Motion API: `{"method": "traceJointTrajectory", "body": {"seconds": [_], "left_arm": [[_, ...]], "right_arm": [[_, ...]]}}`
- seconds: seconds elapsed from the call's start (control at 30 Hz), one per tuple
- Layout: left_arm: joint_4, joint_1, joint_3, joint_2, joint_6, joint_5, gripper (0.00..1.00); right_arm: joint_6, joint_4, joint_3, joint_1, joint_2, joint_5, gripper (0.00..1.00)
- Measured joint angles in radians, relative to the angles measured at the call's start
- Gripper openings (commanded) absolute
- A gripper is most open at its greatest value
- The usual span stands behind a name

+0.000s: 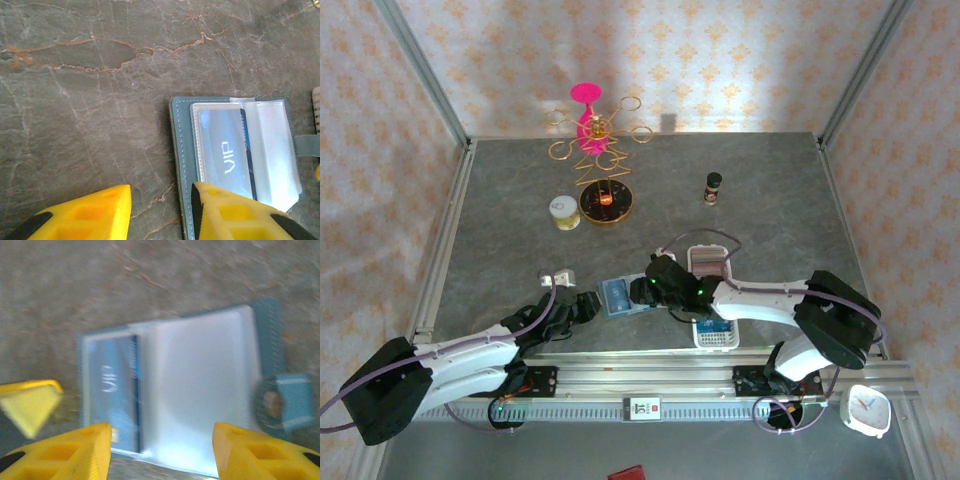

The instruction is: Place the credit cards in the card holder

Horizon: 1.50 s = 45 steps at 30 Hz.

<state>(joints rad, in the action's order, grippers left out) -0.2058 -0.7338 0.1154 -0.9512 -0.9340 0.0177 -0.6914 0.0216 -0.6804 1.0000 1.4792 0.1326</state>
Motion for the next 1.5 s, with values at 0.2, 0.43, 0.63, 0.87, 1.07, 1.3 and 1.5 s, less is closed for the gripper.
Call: {"method": "traceJointTrajectory", "body": {"seconds": [0.2,0.43,0.63,0.87,1.07,1.3,1.5], "left_arm": [[-0.007,0.0,0.008,-0.019,0.0,0.006,0.41],[-0.027,0.0,0.008,-0.035,0.0,0.011,0.41],[-0.038,0.0,0.008,-0.046,0.0,0.011,0.41],[-0.046,0.0,0.008,-0.053,0.0,0.01,0.4],[-0.047,0.0,0.008,-0.053,0.0,0.01,0.39],[-0.051,0.0,0.007,-0.055,0.0,0.01,0.39],[-0.054,0.0,0.007,-0.057,0.0,0.01,0.39]], "right_arm": [[0.0,-0.019,0.007,0.0,0.037,-0.006,0.55],[0.0,-0.004,0.002,0.0,0.063,-0.006,0.56],[0.0,0.03,-0.019,0.0,0.09,0.013,0.58],[-0.014,0.079,-0.029,0.001,0.109,0.074,0.59],[-0.015,0.077,-0.049,0.012,0.117,0.085,0.59],[-0.01,0.037,-0.095,0.028,0.117,0.08,0.64],[-0.002,0.004,-0.109,0.032,0.117,0.077,0.64]]}}
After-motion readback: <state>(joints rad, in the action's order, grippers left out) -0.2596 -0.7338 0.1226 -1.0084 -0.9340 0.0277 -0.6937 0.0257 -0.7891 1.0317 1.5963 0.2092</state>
